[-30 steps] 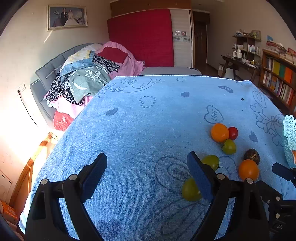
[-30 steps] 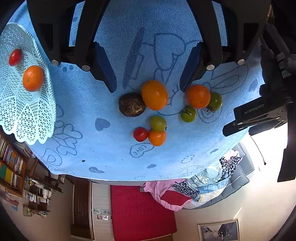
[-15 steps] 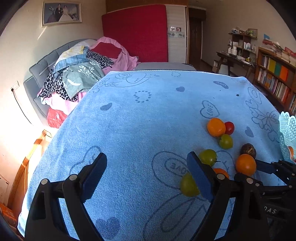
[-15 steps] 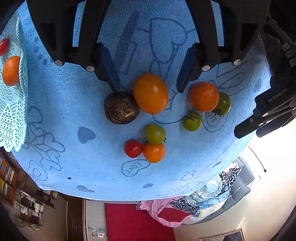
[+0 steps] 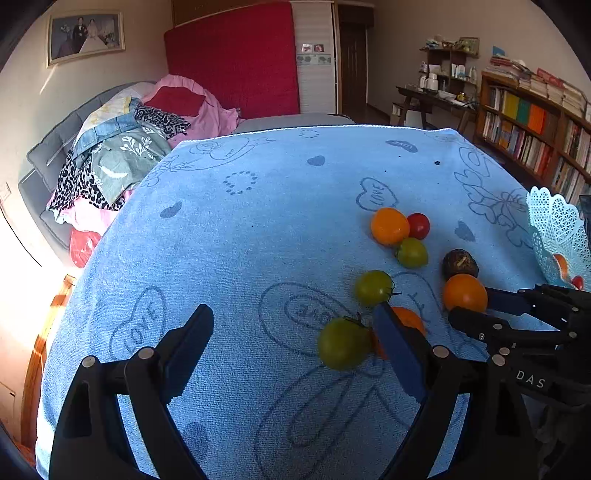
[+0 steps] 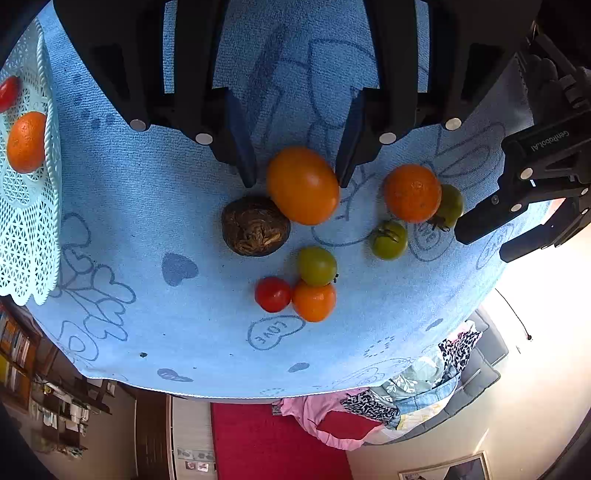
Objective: Organize fruits
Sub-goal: 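Grasp the green tomato with the left tool while the right tool grasps the orange tomato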
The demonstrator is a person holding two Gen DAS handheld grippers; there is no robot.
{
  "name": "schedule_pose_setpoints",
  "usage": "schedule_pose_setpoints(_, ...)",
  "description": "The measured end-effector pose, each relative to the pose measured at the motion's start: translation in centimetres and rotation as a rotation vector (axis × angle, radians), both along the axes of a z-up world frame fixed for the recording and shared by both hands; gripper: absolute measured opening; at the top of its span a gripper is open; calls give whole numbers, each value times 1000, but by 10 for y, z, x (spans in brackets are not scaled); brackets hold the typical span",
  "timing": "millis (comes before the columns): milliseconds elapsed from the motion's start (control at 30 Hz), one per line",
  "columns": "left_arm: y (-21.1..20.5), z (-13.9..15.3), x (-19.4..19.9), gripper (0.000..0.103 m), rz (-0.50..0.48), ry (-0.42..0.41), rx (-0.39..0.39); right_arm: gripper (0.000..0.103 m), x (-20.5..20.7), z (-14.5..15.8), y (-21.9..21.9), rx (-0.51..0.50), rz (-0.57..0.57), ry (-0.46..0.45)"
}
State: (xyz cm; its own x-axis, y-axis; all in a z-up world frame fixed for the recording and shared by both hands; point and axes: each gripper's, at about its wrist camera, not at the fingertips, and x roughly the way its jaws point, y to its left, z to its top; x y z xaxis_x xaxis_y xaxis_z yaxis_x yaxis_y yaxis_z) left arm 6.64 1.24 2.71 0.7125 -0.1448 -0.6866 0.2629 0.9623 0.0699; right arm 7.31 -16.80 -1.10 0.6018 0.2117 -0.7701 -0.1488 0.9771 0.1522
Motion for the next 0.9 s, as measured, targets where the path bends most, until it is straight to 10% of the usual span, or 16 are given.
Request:
schedule_pose_setpoints(500, -7, -15, 0, 62, -114, 40, 17, 43, 0, 0, 1, 17, 9, 10)
schedule_pose_setpoints(900, 7, -19, 4, 62, -174, 93, -46, 43, 14, -1, 5, 48, 14, 17)
